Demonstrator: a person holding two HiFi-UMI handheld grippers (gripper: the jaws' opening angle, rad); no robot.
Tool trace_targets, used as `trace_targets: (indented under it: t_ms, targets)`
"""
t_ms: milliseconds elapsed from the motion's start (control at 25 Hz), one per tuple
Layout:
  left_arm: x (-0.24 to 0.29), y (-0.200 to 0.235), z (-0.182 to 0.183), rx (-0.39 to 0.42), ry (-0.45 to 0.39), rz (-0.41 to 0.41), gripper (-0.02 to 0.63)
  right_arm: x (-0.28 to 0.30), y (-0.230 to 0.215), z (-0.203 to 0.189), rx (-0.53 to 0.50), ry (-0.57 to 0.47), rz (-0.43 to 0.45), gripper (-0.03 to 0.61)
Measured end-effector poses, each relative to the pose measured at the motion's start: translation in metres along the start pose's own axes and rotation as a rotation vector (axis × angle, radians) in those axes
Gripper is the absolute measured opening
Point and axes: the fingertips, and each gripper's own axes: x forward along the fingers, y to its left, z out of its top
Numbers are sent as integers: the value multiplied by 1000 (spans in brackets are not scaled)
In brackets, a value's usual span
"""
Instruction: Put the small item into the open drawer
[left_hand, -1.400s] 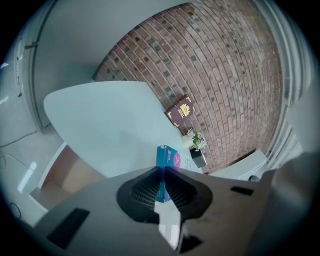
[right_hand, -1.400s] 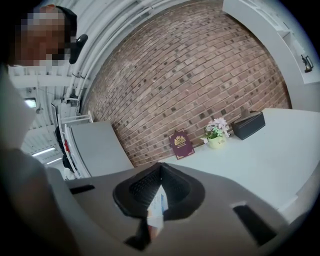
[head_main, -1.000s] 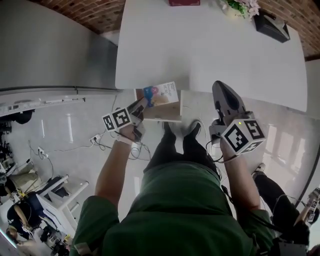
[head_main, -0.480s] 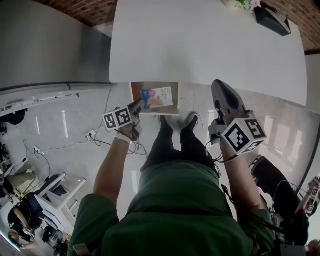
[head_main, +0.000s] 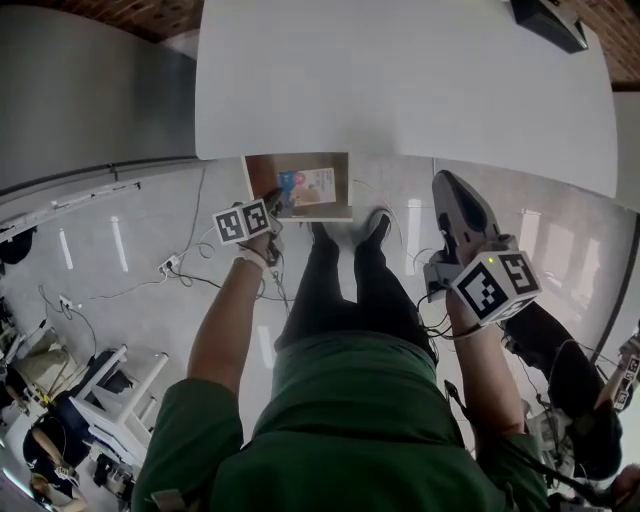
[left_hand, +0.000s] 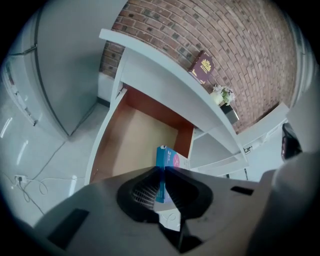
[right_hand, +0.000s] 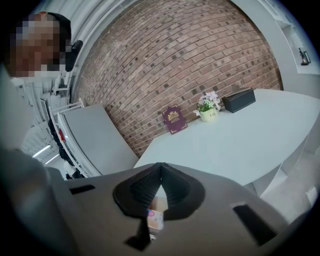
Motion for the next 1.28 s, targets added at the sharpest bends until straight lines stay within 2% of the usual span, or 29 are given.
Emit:
trace_targets:
  t_ms: [440, 720, 880, 1280]
  targets:
    - [47, 39, 0, 58, 35, 69, 31, 11, -2, -43, 7, 74, -22, 3]
    - [81, 49, 8, 67, -24, 41, 31, 17, -15, -63, 23, 104, -59, 3]
    - [97, 58, 4, 81, -25, 33, 31, 18, -18, -81, 35, 132, -82, 3]
    - [123, 80, 4, 97, 5, 107, 31, 38, -11, -108, 45, 176, -68, 3]
